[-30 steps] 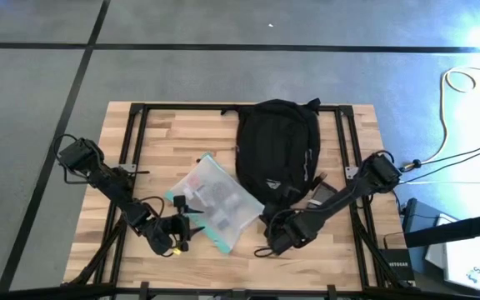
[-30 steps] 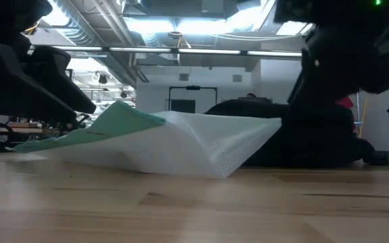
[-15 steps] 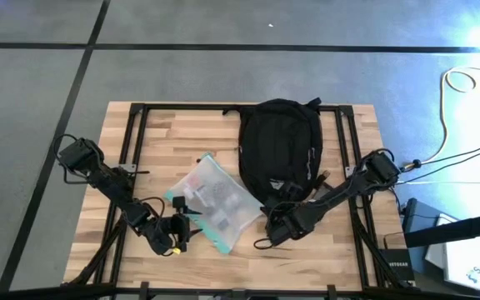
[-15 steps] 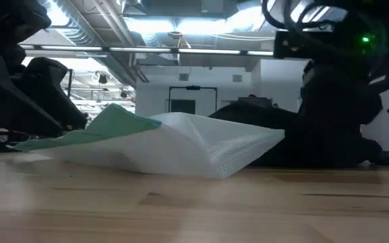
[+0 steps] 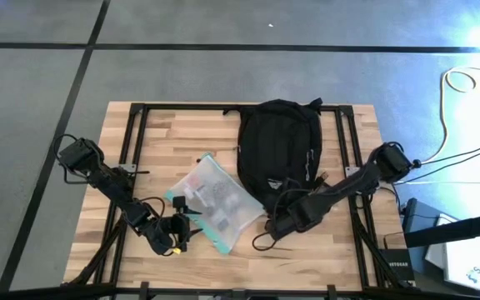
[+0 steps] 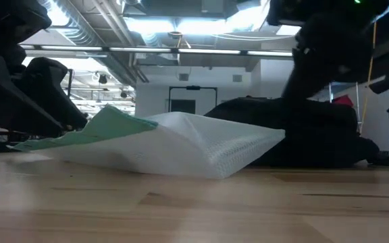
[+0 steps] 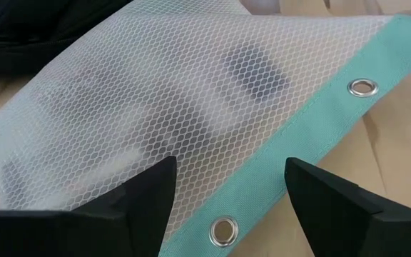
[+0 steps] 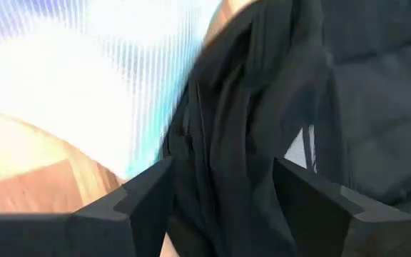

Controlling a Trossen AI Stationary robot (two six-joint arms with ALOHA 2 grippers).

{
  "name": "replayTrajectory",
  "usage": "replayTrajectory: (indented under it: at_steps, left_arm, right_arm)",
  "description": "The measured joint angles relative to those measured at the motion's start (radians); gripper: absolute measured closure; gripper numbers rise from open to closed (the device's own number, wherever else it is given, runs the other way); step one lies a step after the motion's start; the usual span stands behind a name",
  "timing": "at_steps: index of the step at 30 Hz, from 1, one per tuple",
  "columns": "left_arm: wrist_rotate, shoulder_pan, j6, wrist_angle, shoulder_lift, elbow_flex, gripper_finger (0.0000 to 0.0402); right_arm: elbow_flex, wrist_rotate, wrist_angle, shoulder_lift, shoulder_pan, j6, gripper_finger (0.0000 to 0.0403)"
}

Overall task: Unpack backpack
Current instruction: Put the transparent zipper bag into the black backpack

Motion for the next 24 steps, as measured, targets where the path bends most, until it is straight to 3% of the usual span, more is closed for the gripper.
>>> replayTrajectory:
  at_steps: [4,12,17,24]
  left_arm:
    - [0.000,0.000,-0.010,0.000,0.000,0.000,0.0155]
    - [0.000,0.000,-0.011,0.000,0.000,0.000,0.0155]
    - [-0.001,0.001,-0.011,0.000,0.000,0.000,0.0155]
    - [0.000,0.016,-0.013,0.000,0.000,0.000,0.0155]
  right_arm:
    - [-0.019,-0.050,0.108,-0.030,-0.039,-0.105,0.0185]
    - [-0.243,-0.155,0.324,-0.135,-0.142,-0.174,0.0185]
    - [-0.325,-0.162,0.354,-0.208,-0.166,-0.169,0.0185]
    - [-0.332,-0.160,0.300,-0.297,-0.165,-0.168,0.0185]
